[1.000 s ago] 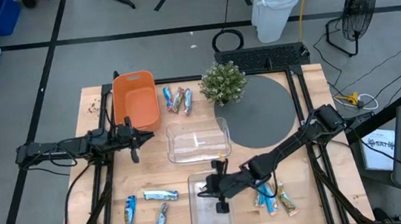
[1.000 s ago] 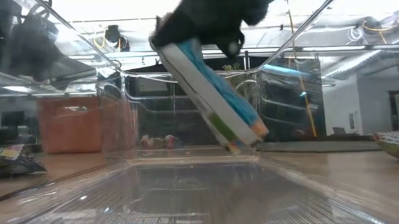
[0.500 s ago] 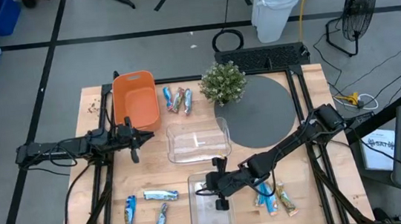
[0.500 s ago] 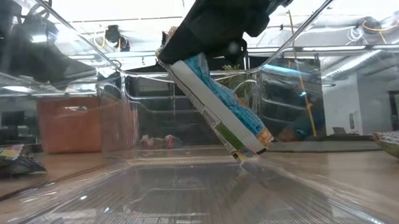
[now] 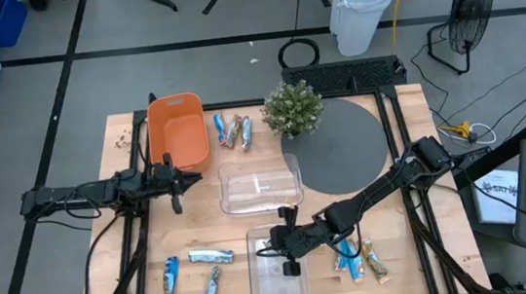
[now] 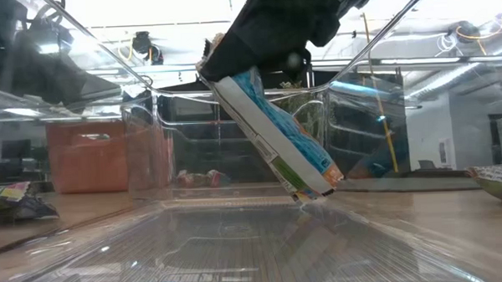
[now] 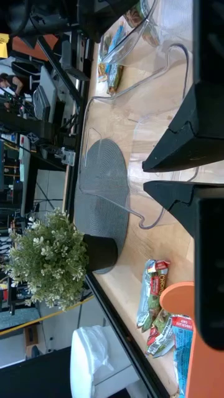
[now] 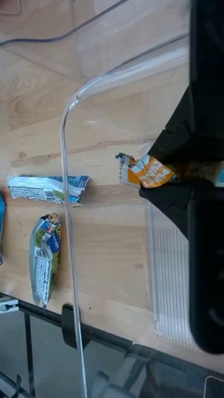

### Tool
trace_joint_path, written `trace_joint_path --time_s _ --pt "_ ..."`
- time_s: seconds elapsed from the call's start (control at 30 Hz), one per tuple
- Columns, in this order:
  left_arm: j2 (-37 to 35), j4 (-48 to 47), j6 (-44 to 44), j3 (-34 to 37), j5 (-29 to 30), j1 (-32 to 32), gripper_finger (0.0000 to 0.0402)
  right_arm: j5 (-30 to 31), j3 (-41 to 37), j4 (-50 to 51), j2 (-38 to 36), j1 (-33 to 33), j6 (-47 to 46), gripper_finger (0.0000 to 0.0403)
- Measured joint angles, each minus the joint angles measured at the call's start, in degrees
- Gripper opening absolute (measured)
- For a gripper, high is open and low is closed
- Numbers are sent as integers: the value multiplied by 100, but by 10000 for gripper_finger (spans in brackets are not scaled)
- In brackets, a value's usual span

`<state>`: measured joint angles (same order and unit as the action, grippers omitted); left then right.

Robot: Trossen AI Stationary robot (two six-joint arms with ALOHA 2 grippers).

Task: Pick and place Granola Bars by type
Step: Put the yellow granola bar into the bottom transparent bin

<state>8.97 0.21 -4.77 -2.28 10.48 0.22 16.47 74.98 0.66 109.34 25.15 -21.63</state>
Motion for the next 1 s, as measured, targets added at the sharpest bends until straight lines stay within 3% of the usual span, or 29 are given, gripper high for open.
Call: trace_joint_path --time_s 0.33,0.63,0.8,1.0 --pt "1 1 0 0 0 0 37 -764 -2 -211 -2 -6 368 59" --pt "1 0 0 0 0 1 37 -769 -2 -689 -87 24 1180 165" --pt "0 0 -1 0 -2 -1 37 -1023 -4 -341 -694 24 514 193" --pt "2 -8 0 0 -2 0 37 -1850 0 794 -1609 265 -977 176"
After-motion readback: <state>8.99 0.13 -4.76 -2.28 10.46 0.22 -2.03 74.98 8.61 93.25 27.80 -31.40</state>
